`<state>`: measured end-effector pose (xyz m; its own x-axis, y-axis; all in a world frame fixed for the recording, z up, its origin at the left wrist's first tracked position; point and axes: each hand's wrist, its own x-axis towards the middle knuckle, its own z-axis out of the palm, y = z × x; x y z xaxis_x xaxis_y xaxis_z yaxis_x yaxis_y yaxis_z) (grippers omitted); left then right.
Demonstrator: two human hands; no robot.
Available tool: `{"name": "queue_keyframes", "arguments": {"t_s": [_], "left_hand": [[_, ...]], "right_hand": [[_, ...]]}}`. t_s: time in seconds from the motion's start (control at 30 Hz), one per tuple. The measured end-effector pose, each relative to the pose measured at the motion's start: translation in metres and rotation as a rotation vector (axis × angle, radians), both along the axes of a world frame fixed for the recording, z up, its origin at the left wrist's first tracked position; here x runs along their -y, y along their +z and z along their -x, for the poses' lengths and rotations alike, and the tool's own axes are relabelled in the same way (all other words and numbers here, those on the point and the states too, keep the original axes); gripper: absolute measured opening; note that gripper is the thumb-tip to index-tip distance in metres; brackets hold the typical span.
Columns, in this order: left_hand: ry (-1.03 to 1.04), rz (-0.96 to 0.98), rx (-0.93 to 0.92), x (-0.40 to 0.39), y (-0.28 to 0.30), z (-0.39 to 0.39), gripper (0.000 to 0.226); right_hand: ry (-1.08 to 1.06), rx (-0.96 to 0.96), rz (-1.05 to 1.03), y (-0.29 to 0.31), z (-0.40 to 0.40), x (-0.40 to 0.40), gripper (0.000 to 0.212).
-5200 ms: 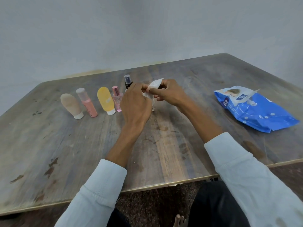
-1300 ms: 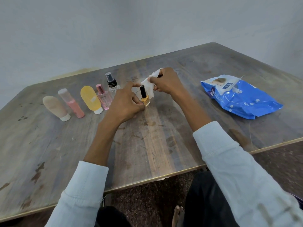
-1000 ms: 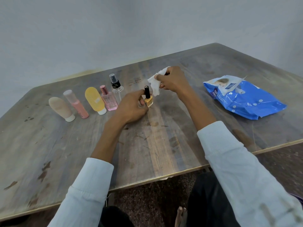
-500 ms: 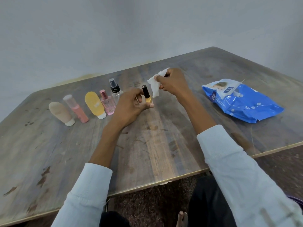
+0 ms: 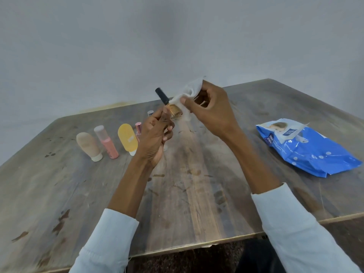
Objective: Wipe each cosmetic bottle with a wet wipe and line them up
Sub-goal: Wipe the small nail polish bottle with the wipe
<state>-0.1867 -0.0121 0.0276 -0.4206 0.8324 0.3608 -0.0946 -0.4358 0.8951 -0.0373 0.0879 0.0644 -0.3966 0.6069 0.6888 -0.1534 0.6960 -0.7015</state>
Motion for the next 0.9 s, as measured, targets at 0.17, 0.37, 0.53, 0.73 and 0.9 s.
{"name": "queue_keyframes", "arguments": {"t_s": [0.17,0.37,0.53,0.73,0.9], "left_hand": [[0.079,-0.004,0.061,0.002,0.001,0.001,0.031],[0.111,0.014,-0.019,-0.001,-0.003,0.003,0.04],[0.104,-0.007,-0.01,-0.001,-0.001,0.003,0.061],[0.143,-0.011,0.063,-0.001,-0.002,0.011,0.035],[0.127,0.0,0.059,-0.001,0.001,0.005,0.029]], "right_hand": [[-0.149,0.012,-0.18,-0.008,0.013,0.01,0.019],[-0.132,0.005,-0.347,-0.013,0.024,0.021,0.012],[-0.234,-0.045,-0.32,-0.015,0.026,0.017,0.009],[-0.121,0.013,-0.368,-0.014,0.026,0.023,0.011],[-0.225,-0.047,-0.295,-0.014,0.024,0.017,0.01]]}}
